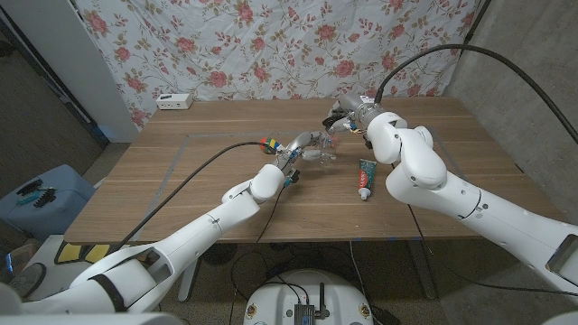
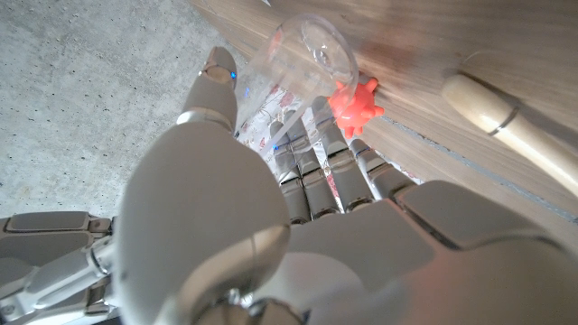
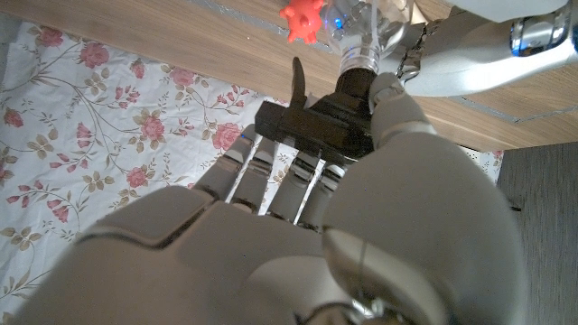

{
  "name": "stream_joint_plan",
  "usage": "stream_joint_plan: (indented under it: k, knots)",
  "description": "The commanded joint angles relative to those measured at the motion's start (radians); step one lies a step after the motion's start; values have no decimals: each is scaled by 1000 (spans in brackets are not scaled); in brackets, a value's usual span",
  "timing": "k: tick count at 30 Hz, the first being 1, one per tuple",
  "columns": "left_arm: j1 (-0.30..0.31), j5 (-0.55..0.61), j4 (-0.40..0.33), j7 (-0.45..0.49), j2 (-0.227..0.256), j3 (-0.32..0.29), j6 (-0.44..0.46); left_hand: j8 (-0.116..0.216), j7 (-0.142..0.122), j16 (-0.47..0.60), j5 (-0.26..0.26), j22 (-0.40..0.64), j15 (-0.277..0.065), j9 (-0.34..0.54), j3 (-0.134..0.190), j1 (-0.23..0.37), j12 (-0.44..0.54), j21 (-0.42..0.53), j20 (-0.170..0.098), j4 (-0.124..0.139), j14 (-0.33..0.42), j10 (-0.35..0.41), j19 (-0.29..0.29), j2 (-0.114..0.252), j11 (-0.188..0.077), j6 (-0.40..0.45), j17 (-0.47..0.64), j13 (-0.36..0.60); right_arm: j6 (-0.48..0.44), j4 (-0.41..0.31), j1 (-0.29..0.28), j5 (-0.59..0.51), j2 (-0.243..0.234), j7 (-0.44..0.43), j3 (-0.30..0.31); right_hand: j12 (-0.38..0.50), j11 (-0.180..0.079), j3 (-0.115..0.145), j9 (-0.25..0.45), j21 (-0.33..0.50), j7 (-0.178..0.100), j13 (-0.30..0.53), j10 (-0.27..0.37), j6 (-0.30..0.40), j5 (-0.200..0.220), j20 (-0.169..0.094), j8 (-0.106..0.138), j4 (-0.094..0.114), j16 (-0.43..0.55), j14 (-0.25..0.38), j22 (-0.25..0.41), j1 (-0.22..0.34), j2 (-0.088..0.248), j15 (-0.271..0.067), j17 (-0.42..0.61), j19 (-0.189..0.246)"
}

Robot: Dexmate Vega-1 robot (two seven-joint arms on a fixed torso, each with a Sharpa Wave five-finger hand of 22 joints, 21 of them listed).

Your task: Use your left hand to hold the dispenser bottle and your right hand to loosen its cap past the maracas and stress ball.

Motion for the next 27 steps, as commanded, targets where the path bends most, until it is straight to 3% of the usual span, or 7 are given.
stream_joint_plan:
  k: [1, 27]
  knots:
    - [-3, -2, 10, 0, -1, -2, -3, 5, -36, 0, 2, 3, -97, 4, 135, -111, 6, 3, -42, 128, 29, 67, 6, 118, -56, 68, 1, 153, -8, -16, 12, -30, 1, 46, 5, 1, -10, 3, 2, -3, 0, 3, 16, 8, 3, 3, 0, 0, -3, 5, -1, -1, 4, -154, 1, 0]
    - [0, -1, 12, 14, 0, -6, 7, 6, -35, 3, 1, 3, -99, 4, 133, -111, 6, 2, -41, 128, 30, 68, 3, 115, -57, 70, 0, 152, 10, -43, 21, -31, -9, 112, 52, -17, -10, -13, 4, -5, 0, 4, 25, 17, 1, 9, -7, 1, -5, -2, -1, -2, 11, -155, 4, -7]
